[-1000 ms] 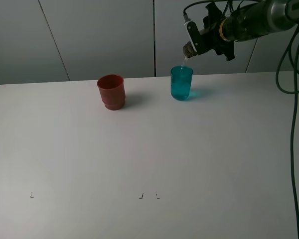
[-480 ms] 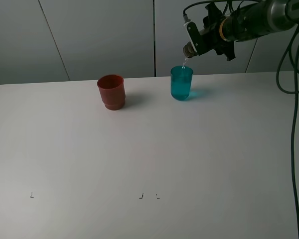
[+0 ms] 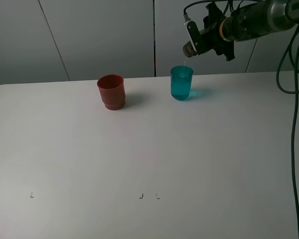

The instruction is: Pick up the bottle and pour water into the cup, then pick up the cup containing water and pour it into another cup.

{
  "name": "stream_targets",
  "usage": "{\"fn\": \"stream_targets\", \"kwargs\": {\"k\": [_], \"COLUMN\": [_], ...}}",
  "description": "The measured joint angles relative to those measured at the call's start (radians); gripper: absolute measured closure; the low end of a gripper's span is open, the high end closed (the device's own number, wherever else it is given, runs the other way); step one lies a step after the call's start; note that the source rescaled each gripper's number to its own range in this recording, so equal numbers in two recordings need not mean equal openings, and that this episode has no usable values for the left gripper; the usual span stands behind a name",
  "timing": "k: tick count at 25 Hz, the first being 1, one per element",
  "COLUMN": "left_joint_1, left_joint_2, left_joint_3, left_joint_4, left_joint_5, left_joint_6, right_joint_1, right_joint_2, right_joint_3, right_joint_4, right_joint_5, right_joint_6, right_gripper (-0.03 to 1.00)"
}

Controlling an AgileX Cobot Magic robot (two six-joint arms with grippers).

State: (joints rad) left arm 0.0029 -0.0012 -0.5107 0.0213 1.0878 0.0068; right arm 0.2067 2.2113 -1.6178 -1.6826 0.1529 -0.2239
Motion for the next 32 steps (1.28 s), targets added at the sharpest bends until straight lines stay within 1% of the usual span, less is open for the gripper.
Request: {"fn": "stream_targets", "kwargs": {"k": [7, 14, 16, 18, 22, 25, 29, 32], "left_joint_1": [0.000, 0.000, 0.000, 0.000, 0.000, 0.000, 0.000, 0.000], "left_joint_2": [0.000, 0.000, 0.000, 0.000, 0.000, 0.000, 0.000, 0.000], "left_joint_3": [0.000, 0.000, 0.000, 0.000, 0.000, 0.000, 0.000, 0.000], "left_joint_4": [0.000, 0.000, 0.000, 0.000, 0.000, 0.000, 0.000, 0.000], "left_joint_5": [0.000, 0.000, 0.000, 0.000, 0.000, 0.000, 0.000, 0.000], "left_joint_6": [0.000, 0.000, 0.000, 0.000, 0.000, 0.000, 0.000, 0.000], "right_joint_1": [0.000, 0.000, 0.000, 0.000, 0.000, 0.000, 0.000, 0.000], "right_joint_2": [0.000, 0.000, 0.000, 0.000, 0.000, -0.006, -0.058, -0.111], "right_joint_3": [0.000, 0.000, 0.000, 0.000, 0.000, 0.000, 0.015, 0.054], "right_joint_4": [0.123, 0.209, 0.249, 0.310, 0.422, 0.502, 0.603, 0.708], "right_joint_5": [0.000, 0.000, 0.000, 0.006, 0.038, 0.055, 0.061, 0.061], "right_joint_6": [0.004, 0.004, 0.010, 0.016, 0.027, 0.079, 0.187, 0.217], "right_gripper": [0.97, 0.97, 0.97, 0.97, 0.97, 0.97, 0.97, 0.97]}}
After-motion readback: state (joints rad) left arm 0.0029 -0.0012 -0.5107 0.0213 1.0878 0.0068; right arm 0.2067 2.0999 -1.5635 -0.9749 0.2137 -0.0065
